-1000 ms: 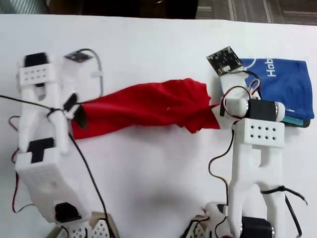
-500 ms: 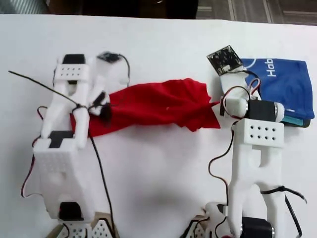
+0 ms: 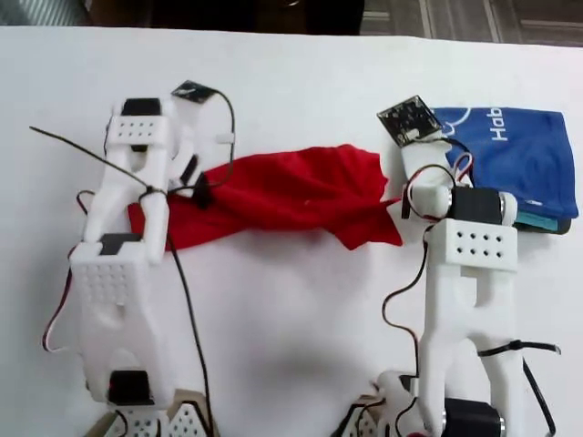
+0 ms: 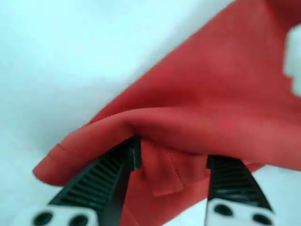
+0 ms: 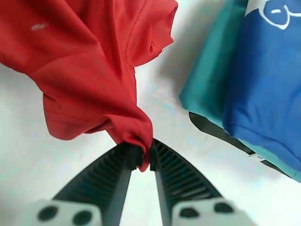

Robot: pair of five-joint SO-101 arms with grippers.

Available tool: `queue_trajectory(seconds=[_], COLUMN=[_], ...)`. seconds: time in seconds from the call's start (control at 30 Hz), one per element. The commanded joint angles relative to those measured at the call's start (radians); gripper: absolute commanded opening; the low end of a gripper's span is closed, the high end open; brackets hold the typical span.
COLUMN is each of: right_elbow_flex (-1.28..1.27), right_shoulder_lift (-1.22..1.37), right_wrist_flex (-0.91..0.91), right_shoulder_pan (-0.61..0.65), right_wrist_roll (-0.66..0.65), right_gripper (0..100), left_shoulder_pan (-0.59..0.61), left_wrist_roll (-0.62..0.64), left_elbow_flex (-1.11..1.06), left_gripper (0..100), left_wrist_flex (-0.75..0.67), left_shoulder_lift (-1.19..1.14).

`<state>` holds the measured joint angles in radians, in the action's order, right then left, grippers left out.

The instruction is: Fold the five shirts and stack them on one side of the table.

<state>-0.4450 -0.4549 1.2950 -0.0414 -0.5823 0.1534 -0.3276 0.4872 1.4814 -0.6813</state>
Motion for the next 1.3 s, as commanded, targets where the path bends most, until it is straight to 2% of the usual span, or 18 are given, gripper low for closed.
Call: queue_trajectory(seconds=[0.0,0.1,0.2,0.37,0.5,0.63,0.73,1.03,1.27], right_elbow_flex=[0.006,0.006,0.006,0.005,0.005,0.005,0.005,0.005,0.005], right_shoulder_lift=[-0.045,-0.045,-0.044,-0.042,-0.042,-0.042,-0.042,-0.045,-0.05], right_wrist_flex=[-0.002,-0.001,0.001,-0.004,-0.005,-0.005,-0.005,-0.005,-0.001], right_shoulder_pan=[-0.013,-0.013,-0.013,-0.007,-0.005,-0.005,-0.008,-0.007,-0.013], right_wrist_roll=[-0.003,-0.003,-0.003,-0.003,-0.003,-0.003,-0.003,-0.003,-0.003], right_gripper=[2.0,2.0,2.0,2.0,2.0,2.0,2.1,2.1,2.1], left_shoulder_pan=[0.063,0.106,0.12,0.084,0.023,-0.005,-0.009,0.048,0.051], left_wrist_roll=[0.132,0.282,0.345,0.281,0.13,0.002,-0.049,-0.058,-0.058], left_elbow_flex=[0.042,0.073,0.137,0.317,0.407,0.3,0.208,0.162,0.173], left_gripper=[25,25,25,25,25,25,25,25,25], left_wrist_flex=[-0.086,-0.109,-0.054,0.152,0.311,0.307,0.304,0.25,0.244], left_shoulder_lift=[0.017,0.015,0.017,0.015,0.006,0.008,0.006,0.0,-0.107])
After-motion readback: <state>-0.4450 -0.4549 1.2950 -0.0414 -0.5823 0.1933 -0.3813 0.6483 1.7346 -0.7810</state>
